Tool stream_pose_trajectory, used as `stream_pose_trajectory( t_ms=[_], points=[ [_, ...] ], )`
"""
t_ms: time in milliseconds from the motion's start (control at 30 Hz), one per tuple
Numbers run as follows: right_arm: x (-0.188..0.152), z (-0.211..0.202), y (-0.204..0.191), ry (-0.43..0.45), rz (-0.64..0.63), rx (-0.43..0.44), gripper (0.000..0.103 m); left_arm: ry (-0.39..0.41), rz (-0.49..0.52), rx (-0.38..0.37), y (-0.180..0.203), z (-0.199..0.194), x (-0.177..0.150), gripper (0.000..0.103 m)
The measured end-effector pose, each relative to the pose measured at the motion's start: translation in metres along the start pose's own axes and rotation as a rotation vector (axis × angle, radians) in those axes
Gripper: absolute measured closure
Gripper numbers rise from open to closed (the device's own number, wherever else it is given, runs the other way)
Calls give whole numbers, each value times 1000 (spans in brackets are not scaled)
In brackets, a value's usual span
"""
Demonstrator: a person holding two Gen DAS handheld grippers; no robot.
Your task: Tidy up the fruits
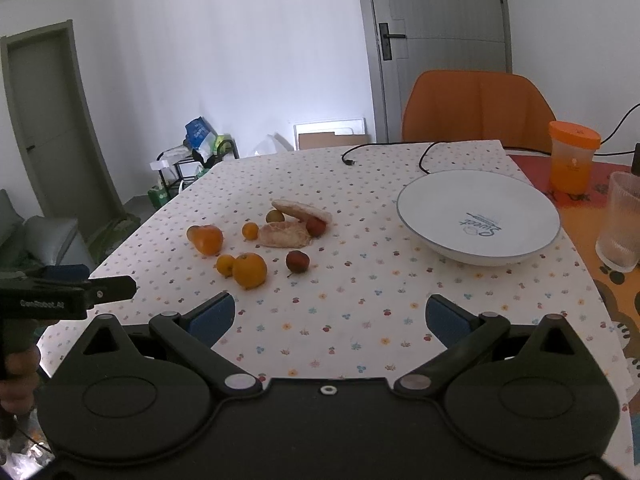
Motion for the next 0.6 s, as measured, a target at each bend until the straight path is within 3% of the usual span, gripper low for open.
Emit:
stream_pose_trajectory(
  t_ms=[600],
  points=[
    [0, -1, -1, 12, -14, -22, 0, 8, 1, -4, -1, -4, 1, 0]
  ],
)
Point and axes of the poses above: each gripper's, at about its wrist camera, not at the fingertips, and z roughly the way its jaws point, y to its right, x to its top, the point moved 3 cm from there along z, roughly the way its jaws point, and after that the axes turned 3 degrees about x, right-handed, at the moved point
